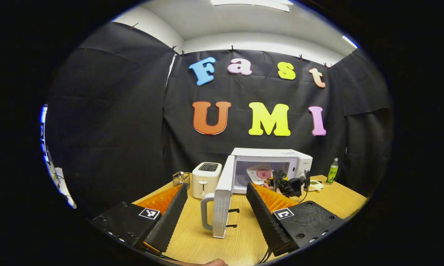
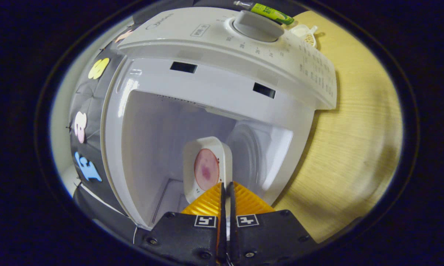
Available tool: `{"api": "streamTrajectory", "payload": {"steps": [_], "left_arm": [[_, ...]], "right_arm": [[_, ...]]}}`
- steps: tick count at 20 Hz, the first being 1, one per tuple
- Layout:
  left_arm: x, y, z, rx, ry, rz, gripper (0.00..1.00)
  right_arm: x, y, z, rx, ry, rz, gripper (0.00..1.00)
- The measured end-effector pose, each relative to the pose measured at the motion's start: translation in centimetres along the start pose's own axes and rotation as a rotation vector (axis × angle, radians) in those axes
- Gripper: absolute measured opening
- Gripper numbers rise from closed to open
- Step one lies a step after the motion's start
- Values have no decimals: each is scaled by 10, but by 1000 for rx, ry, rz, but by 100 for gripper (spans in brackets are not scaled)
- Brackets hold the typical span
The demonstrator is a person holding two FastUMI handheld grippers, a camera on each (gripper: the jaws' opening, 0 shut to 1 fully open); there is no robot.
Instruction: Open the microwave oven with the left hand, put the food in, and close the microwave oven.
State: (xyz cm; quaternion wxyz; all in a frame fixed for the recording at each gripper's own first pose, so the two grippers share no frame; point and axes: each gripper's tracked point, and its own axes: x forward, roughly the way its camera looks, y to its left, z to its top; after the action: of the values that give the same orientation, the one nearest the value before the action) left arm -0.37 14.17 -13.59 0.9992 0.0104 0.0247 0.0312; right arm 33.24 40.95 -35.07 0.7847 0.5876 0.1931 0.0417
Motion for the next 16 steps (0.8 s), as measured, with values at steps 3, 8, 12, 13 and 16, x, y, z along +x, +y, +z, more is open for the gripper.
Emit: {"api": "streamTrajectory", "payload": {"steps": [3,8,12,13,16], "left_arm": [[4,2,0,-15,0,10,95],[4,1,0,-53,0,4,95],[1,6,-4,-65,19,20,95],[1,10,-4,-61,16,26,95],[1,22,-9,-61,16,41,95]], "right_arm": [[3,-9,1,-36,-36,-12,9],[4,-8,3,-148,-68,-21,14],[-5,-4,8,-253,-98,-14,4],[-6,3,-1,-308,-62,13,12],[-24,10,-12,-524,-44,17,30]]}}
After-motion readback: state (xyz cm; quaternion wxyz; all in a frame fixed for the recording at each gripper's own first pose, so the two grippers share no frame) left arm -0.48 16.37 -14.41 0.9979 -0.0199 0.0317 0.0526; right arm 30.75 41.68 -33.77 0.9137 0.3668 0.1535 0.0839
